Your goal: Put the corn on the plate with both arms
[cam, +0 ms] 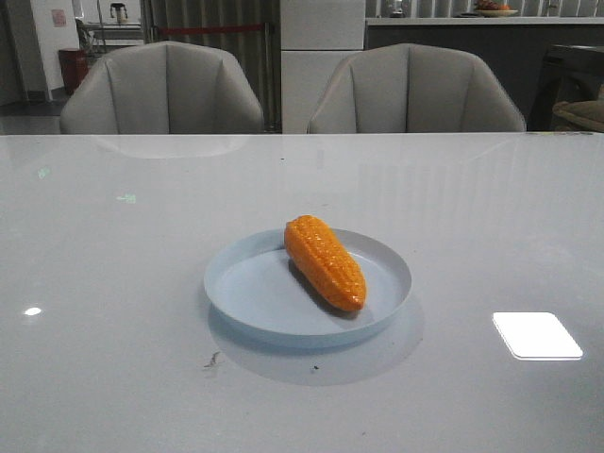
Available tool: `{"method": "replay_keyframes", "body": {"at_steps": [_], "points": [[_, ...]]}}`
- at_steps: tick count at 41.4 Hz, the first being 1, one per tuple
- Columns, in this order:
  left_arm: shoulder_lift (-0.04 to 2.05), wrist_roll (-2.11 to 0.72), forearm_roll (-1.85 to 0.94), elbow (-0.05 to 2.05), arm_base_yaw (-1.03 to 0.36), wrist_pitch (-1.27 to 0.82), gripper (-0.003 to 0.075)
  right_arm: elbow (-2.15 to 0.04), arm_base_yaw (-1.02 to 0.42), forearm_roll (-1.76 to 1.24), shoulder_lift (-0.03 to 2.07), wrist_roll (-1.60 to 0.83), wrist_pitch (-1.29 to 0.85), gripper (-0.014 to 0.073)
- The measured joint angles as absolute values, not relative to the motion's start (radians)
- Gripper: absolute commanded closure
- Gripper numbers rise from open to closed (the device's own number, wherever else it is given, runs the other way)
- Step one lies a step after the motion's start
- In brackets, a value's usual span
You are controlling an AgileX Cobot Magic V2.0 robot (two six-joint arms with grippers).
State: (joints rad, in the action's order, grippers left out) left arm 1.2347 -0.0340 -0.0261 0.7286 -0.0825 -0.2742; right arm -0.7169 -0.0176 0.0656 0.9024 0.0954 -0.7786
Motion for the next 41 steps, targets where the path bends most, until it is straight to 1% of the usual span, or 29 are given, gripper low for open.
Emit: {"method": "replay_keyframes", "body": {"at_steps": [8, 10, 11, 13, 14, 16, 17, 19, 28, 35, 41], "points": [[1.235, -0.034, -0.026, 0.729, -0.082, -0.274, 0.0339, -0.717, -0.018, 0.065, 0.902, 0.096, -0.779, 0.0087], [1.235, -0.034, -0.026, 0.729, -0.082, -0.274, 0.036, -0.717, -0.018, 0.065, 0.902, 0.096, -0.779, 0.0087], [1.235, -0.034, -0.026, 0.729, -0.082, -0.274, 0.0384, -0.717, -0.018, 0.065, 0.902, 0.096, -0.779, 0.0087], [1.235, -0.034, -0.026, 0.729, -0.082, -0.274, 0.0462, -0.717, -0.018, 0.065, 0.902, 0.096, -0.779, 0.0087], [1.235, -0.034, -0.026, 0.729, -0.082, -0.274, 0.0505, -0.717, -0.018, 0.065, 0.902, 0.096, -0.779, 0.0087], [1.232, -0.034, -0.026, 0.729, -0.082, -0.283, 0.0616, -0.717, -0.018, 0.065, 0.902, 0.096, -0.779, 0.0087], [1.227, -0.034, -0.026, 0.729, -0.082, -0.288, 0.0645, -0.717, -0.018, 0.065, 0.902, 0.096, -0.779, 0.0087], [1.219, -0.034, -0.026, 0.729, -0.082, -0.305, 0.0609, -0.717, -0.018, 0.065, 0.902, 0.096, -0.779, 0.0087], [1.129, -0.034, -0.026, 0.729, -0.082, -0.374, 0.0629, -0.717, -0.018, 0.065, 0.902, 0.096, -0.779, 0.0087], [0.982, -0.034, -0.026, 0.724, -0.082, -0.391, 0.0629, -0.717, -0.018, 0.065, 0.902, 0.098, -0.779, 0.0087], [0.794, -0.034, -0.024, 0.663, -0.082, -0.361, 0.0629, -0.717, -0.018, 0.065, 0.902, 0.098, -0.78, 0.0087]]}}
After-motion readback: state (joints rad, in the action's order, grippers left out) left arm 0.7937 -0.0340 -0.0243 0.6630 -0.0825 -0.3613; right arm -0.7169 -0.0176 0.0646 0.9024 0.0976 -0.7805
